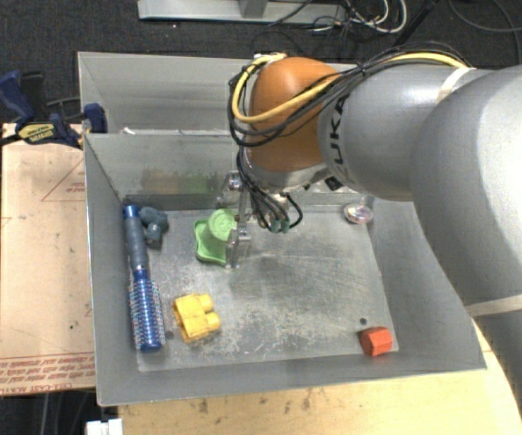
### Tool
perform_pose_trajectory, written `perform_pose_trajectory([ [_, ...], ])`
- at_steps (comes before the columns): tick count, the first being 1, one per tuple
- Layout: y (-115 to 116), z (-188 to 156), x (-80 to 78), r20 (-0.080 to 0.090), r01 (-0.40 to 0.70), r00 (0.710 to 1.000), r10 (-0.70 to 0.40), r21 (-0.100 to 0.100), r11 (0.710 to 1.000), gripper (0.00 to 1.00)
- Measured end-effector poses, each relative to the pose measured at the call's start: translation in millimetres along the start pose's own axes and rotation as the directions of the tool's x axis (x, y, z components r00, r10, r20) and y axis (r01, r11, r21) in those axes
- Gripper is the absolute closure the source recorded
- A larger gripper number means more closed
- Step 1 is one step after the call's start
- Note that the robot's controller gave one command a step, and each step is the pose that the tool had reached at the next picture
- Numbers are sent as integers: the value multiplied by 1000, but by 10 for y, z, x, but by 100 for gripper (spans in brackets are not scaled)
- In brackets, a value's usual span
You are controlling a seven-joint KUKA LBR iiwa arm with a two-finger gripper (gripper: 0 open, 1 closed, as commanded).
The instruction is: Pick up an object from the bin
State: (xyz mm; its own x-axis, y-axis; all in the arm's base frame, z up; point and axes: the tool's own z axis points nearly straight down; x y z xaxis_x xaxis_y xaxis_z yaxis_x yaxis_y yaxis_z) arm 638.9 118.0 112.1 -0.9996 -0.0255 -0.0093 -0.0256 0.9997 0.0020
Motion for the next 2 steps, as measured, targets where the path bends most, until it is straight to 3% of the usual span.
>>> perform_pose_trajectory([
  [1, 2, 7, -1, -1, 0, 1000, 0, -1, 1000, 100],
  [2, 99, -1019, 130, 1, 224, 975, -224, -1, 975, 100],
])
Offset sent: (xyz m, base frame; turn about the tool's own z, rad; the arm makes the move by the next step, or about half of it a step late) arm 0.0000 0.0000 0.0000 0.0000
